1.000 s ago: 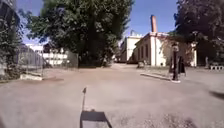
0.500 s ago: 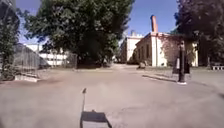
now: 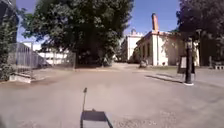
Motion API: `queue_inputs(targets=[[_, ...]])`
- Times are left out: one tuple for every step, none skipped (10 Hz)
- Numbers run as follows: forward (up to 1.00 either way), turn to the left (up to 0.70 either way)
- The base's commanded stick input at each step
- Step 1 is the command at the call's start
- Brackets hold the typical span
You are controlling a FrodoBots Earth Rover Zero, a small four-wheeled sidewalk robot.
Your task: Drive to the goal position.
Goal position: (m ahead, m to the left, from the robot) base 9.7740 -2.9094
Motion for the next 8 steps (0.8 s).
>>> queue_inputs(targets=[[0.7,-0.06],[0.7,-0.11],[0.7,-0.11],[0.7,-0.11],[0.7,-0.11],[0.7,-0.11],[0.7,-0.11],[0.7,-0.11]])
